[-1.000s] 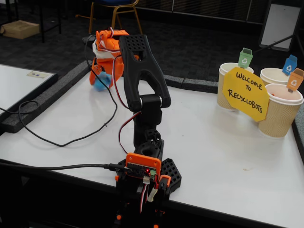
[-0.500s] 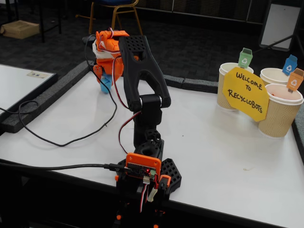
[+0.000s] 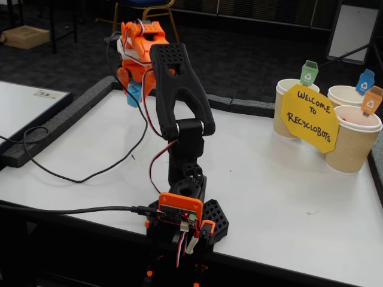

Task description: Sort rubbish by color.

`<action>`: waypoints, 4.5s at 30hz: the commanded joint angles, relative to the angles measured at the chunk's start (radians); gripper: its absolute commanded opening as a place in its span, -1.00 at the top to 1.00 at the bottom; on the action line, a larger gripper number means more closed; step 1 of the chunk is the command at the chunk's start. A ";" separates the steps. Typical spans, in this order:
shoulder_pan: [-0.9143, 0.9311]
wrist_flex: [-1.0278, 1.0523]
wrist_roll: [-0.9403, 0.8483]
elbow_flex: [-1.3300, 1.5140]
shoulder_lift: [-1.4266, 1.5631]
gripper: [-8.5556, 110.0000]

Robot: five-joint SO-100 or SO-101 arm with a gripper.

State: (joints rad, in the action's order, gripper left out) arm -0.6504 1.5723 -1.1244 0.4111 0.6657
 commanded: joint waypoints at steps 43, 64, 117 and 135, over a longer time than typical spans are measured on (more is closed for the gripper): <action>0.810 -0.241 0.719 1.712 2.249 0.85; 1.114 -0.296 0.784 1.913 2.530 0.85; 1.266 -0.657 0.756 0.411 0.522 0.67; 1.270 -0.716 0.755 0.368 0.465 0.67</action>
State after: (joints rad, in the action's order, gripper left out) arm 0.5875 0.8943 -0.3590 0.9449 1.0815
